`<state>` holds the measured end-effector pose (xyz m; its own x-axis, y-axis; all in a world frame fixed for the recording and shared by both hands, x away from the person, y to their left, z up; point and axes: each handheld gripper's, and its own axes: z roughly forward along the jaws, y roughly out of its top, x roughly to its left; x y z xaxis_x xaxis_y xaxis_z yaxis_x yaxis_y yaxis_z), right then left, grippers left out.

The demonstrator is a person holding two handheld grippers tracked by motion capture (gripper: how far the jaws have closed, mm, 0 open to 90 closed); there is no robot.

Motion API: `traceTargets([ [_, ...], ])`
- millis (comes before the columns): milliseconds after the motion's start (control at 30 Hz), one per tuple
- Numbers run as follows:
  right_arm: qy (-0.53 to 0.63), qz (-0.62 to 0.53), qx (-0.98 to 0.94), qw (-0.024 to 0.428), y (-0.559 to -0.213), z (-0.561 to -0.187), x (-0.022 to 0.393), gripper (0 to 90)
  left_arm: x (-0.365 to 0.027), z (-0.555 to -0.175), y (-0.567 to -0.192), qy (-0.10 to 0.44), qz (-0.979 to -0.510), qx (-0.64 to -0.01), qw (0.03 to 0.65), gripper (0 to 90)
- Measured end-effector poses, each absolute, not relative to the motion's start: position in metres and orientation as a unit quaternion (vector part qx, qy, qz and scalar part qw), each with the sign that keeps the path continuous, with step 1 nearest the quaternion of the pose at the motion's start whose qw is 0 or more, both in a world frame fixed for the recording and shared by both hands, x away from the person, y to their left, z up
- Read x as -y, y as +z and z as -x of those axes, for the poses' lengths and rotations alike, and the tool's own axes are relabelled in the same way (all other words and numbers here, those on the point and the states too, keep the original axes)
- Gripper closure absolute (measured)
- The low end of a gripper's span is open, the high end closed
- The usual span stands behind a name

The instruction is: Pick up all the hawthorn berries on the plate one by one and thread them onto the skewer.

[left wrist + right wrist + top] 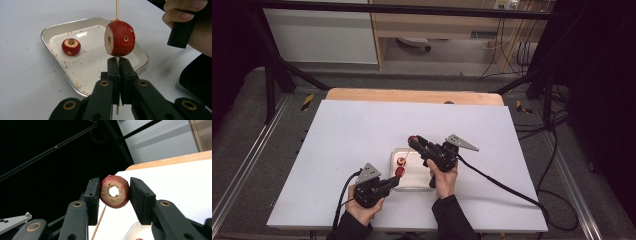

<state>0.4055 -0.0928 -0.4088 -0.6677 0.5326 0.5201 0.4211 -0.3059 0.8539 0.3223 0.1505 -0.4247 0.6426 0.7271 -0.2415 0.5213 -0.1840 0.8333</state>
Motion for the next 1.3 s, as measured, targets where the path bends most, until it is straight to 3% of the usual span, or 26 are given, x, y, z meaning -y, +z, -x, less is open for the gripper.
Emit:
traceTargets([
  [833, 0.702, -0.405, -0.586, 0.008, -0.419, -0.399, 0.085, 61.6, -0.148, -0.323, -0.426, 0.113, -0.748, -0.425, 0.497, 88.1],
  [1133, 0.701, -0.401, -0.59, 0.009, -0.42, -0.395, 0.084, 61.7, -0.145, -0.321, -0.428, 0.115, -0.752, -0.42, 0.495, 88.3],
  [1300, 0.698, -0.39, -0.6, 0.024, -0.419, -0.395, 0.085, 61.8, -0.145, -0.32, -0.427, 0.091, -0.745, -0.428, 0.503, 88.3],
])
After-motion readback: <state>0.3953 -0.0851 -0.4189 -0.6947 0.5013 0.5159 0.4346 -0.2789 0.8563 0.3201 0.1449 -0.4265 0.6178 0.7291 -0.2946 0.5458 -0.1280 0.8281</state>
